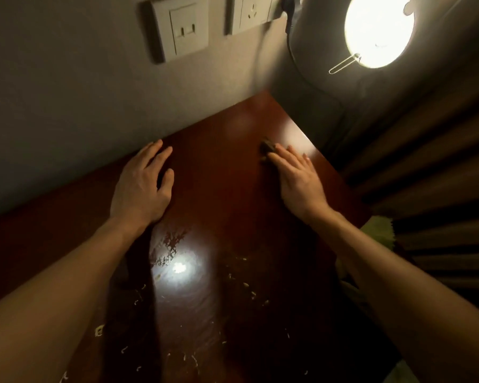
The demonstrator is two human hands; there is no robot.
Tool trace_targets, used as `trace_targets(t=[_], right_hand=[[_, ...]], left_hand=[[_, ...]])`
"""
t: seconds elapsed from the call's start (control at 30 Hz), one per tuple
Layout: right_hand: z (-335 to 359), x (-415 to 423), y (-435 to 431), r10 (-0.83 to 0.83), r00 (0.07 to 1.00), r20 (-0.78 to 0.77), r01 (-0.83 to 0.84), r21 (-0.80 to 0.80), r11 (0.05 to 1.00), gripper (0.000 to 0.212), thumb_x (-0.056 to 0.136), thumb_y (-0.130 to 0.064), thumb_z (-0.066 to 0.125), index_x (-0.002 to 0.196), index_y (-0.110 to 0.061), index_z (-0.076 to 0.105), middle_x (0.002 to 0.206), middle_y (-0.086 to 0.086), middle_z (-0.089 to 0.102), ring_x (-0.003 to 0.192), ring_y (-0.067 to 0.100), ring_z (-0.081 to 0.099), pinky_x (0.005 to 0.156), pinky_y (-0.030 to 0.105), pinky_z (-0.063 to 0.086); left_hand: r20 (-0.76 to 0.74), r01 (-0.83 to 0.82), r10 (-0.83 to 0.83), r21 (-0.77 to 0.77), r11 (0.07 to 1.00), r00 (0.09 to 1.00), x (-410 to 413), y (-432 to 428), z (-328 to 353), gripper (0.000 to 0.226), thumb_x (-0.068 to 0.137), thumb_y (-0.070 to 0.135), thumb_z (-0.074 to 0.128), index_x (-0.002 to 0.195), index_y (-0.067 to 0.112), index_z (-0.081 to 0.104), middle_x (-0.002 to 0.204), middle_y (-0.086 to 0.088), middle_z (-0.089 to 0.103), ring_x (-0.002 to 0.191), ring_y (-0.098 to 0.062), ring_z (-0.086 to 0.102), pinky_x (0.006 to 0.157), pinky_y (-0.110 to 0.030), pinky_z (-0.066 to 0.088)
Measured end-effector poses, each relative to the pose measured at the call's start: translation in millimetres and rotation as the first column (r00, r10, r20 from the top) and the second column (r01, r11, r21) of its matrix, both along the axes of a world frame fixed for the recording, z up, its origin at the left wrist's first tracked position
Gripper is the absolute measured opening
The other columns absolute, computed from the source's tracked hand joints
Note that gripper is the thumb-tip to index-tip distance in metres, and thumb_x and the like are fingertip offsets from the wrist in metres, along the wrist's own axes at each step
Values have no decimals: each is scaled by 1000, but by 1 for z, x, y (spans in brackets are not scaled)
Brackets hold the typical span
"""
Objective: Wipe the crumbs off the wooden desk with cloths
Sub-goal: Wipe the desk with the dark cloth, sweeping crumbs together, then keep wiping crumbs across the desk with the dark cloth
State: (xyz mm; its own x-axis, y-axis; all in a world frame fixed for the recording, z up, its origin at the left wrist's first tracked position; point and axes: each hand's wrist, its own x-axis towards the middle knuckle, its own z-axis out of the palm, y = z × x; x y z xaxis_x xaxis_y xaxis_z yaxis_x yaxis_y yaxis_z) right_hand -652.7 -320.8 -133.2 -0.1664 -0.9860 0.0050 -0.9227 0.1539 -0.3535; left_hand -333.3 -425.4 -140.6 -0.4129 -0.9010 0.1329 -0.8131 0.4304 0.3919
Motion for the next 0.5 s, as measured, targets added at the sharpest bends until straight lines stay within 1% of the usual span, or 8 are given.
trace_targets(t=[0.07, 0.1, 0.17, 0.23, 0.27, 0.37, 0.43, 0.5], right_hand=[[-1, -17, 8, -107, 994, -11, 107, 26, 994, 53, 104, -25, 33, 155, -22, 48, 168, 3, 34, 159, 25, 19, 130, 50, 12], [0, -17, 16, -156, 988, -10, 156, 27, 987, 55, 103, -26, 32, 156, -21, 47, 168, 4, 34, 159, 26, 20, 131, 46, 9], [-1, 0, 37, -264, 964, 4, 265, -17, 964, 58, 97, -20, 35, 152, -16, 51, 165, 8, 39, 156, 29, 28, 129, 43, 10], [-2, 38, 66, -294, 956, -4, 293, -57, 954, 58, 96, -12, 38, 152, -14, 52, 164, 8, 40, 155, 29, 30, 129, 43, 11], [-2, 59, 81, -254, 967, -22, 252, -61, 966, 57, 98, -8, 40, 153, -16, 50, 165, 6, 37, 156, 26, 27, 130, 42, 10], [-2, 96, 114, -36, 998, -51, 33, -57, 998, 57, 103, -3, 50, 156, -22, 44, 167, 0, 32, 158, 20, 18, 131, 43, 9], [-2, 79, 114, 79, 996, -30, -80, -31, 996, 55, 104, -4, 52, 155, -22, 45, 166, 1, 34, 158, 21, 18, 130, 46, 12], [-2, 53, 103, 85, 995, -48, -87, -39, 995, 53, 105, -5, 48, 155, -22, 46, 167, 0, 34, 159, 19, 16, 131, 46, 10]], left_hand=[[3, 2, -2, 8, 1000, 1000, -1, 0, 0, 58, 101, 36, 43, 154, 14, 50, 165, -8, 41, 153, -26, 35, 127, -41, 25], [6, 4, -4, 12, 1000, 1000, -1, 0, 0, 57, 102, 36, 43, 154, 15, 50, 165, -8, 40, 153, -26, 35, 127, -41, 25], [6, 0, 0, 18, 1000, 1000, -1, 1, 1, 57, 102, 36, 43, 154, 14, 50, 165, -9, 40, 153, -26, 35, 126, -42, 26], [-1, 3, -3, 16, 1000, 1000, -1, 2, 3, 58, 101, 37, 42, 154, 14, 50, 165, -9, 40, 153, -26, 35, 126, -43, 27], [-5, 6, -6, 11, 1000, 1000, -1, 2, 3, 59, 101, 37, 42, 154, 13, 50, 165, -10, 41, 153, -27, 35, 126, -43, 27], [13, 12, -12, 22, 1000, 1000, -1, 2, 3, 56, 103, 35, 44, 155, 13, 48, 165, -11, 39, 153, -28, 33, 126, -44, 25], [34, 14, -15, 37, 999, 999, 1, 2, -1, 55, 106, 34, 43, 157, 13, 45, 167, -11, 36, 155, -27, 30, 127, -43, 22], [55, 30, -32, 41, 999, 998, 3, -1, -4, 58, 106, 37, 39, 158, 11, 44, 167, -13, 35, 156, -29, 29, 127, -43, 20]])
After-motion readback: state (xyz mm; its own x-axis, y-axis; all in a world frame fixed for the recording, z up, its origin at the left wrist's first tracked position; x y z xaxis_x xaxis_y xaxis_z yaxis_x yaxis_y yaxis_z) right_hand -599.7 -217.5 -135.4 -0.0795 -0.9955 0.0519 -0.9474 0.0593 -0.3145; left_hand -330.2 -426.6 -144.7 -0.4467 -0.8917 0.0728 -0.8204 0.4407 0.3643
